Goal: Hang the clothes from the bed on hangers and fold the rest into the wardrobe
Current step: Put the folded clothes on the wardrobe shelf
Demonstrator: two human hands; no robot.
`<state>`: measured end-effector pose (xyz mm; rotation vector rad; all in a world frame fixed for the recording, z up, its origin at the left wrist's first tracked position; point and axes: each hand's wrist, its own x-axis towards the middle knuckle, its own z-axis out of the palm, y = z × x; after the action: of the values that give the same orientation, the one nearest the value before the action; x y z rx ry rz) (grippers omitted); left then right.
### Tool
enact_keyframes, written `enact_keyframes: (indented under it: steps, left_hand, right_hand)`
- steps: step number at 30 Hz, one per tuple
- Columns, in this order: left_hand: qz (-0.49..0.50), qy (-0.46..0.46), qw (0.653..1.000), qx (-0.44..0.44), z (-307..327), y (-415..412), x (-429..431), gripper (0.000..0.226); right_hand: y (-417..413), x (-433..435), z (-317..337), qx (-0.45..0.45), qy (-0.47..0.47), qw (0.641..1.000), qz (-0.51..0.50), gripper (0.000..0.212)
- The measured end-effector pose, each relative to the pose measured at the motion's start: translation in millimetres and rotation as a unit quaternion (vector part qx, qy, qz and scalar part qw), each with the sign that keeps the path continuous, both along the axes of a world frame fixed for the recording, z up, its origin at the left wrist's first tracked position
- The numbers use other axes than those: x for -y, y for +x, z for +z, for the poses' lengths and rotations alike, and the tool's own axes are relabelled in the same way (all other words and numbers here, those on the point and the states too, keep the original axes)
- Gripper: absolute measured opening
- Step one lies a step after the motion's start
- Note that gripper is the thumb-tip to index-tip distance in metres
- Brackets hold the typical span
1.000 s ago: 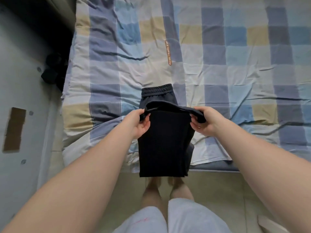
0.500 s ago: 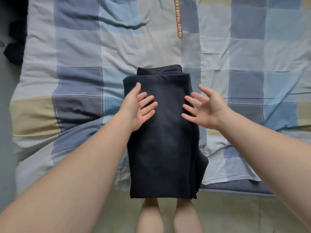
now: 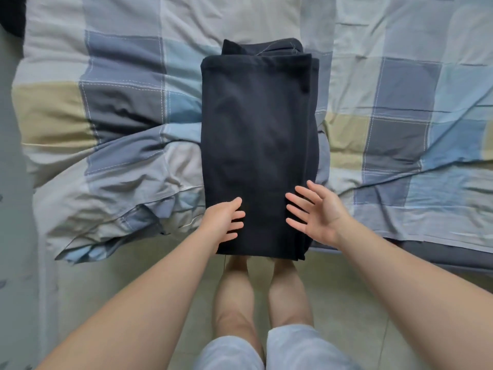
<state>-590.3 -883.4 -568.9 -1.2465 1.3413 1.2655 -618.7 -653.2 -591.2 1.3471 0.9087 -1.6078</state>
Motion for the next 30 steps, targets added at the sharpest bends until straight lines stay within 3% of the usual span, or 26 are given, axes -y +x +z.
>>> enact_keyframes:
  steps: [7,11,15,18,20,23,30]
  left_hand:
    - [-0.066,-0.081,0.994,0.028,-41.0,82.8,15.9,0.016]
    - [-0.151,-0.174,0.973,0.032,-64.7,101.2,24.1,0.029]
    - [-0.127,-0.263,0.956,-0.007,-77.6,111.2,23.4,0.057]
    - [-0.149,-0.223,0.963,-0.035,-86.5,118.8,20.5,0.048]
    - [-0.154,-0.196,0.968,-0.031,-88.4,123.2,18.0,0.044]
    - [-0.174,-0.183,0.966,-0.051,-84.0,131.1,13.2,0.029]
    - [-0.019,-0.118,0.991,-0.058,-42.6,149.2,1.0,0.001]
  right_hand:
    - [94.5,-13.5,-31.1,0.075,0.057,0.992,0.09,0.043]
    - [117.6,-7.7,-45.9,0.077,0.14,0.963,0.215,0.041]
    - [124.8,4.9,-58.1,0.039,0.29,0.918,0.268,0.072]
    - [125.3,9.0,-61.6,0.017,0.29,0.914,0.283,0.081]
    - [127.0,7.3,-62.9,-0.019,0.253,0.923,0.29,0.073]
    - [128.3,1.1,-57.8,-0.063,0.216,0.932,0.284,0.044]
    - [145.5,-14.6,-29.1,-0.045,0.205,0.943,0.259,0.022]
